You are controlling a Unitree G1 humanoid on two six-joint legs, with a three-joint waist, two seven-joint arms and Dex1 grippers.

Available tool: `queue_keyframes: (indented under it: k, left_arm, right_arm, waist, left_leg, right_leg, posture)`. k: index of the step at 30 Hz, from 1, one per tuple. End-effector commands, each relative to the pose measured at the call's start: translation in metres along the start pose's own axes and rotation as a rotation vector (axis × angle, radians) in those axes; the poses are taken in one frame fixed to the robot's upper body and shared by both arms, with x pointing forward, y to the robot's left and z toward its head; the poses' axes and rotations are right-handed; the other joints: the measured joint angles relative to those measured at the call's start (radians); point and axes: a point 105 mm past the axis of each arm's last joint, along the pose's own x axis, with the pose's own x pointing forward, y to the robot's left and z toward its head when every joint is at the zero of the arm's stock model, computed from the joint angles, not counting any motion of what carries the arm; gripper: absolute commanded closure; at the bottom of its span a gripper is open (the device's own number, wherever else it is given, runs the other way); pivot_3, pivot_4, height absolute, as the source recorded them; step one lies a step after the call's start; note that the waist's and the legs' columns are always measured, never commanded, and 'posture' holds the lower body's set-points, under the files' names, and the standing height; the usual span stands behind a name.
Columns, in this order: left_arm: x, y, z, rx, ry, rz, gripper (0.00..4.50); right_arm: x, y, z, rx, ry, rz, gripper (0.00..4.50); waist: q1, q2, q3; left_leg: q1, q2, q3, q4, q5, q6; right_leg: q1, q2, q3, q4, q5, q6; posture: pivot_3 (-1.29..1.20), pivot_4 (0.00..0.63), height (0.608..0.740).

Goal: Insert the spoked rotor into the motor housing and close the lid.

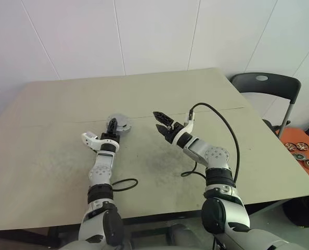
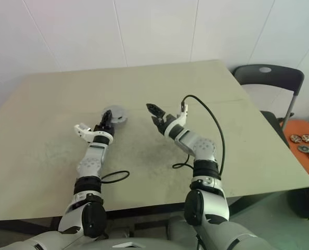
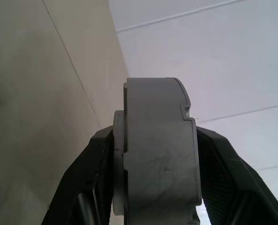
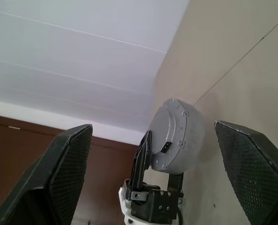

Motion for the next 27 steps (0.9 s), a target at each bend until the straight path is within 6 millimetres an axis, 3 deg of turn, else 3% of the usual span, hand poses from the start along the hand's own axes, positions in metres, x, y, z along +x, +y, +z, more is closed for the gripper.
queue_keyframes:
  k: [1,27]
  left_arm:
    - [0.007,-0.010,0.035,0.075,-0.146,-0.006,2.39]
    - [-0.014,0.030,0.092,0.365,-0.414,0.282,2.39]
  right_arm:
    - [0.006,0.016,0.002,-0.035,0.003,0.055,0.16]
    - [0.007,0.012,-0.002,-0.050,0.020,0.043,0.16]
  waist:
    - [0.000,0.000,0.000]
    - [-0.007,-0.001,-0.001]
  left_leg:
    - [0.000,0.000,0.000,0.000,0.000,0.000]
    - [0.003,0.000,0.000,0.000,0.000,0.000]
  right_leg:
    - [0.000,0.000,0.000,0.000,0.000,0.000]
    - [0.001,0.001,0.000,0.002,0.000,0.000]
  posture:
    - [0.00,0.000,0.740]
    - [0.00,0.000,0.740]
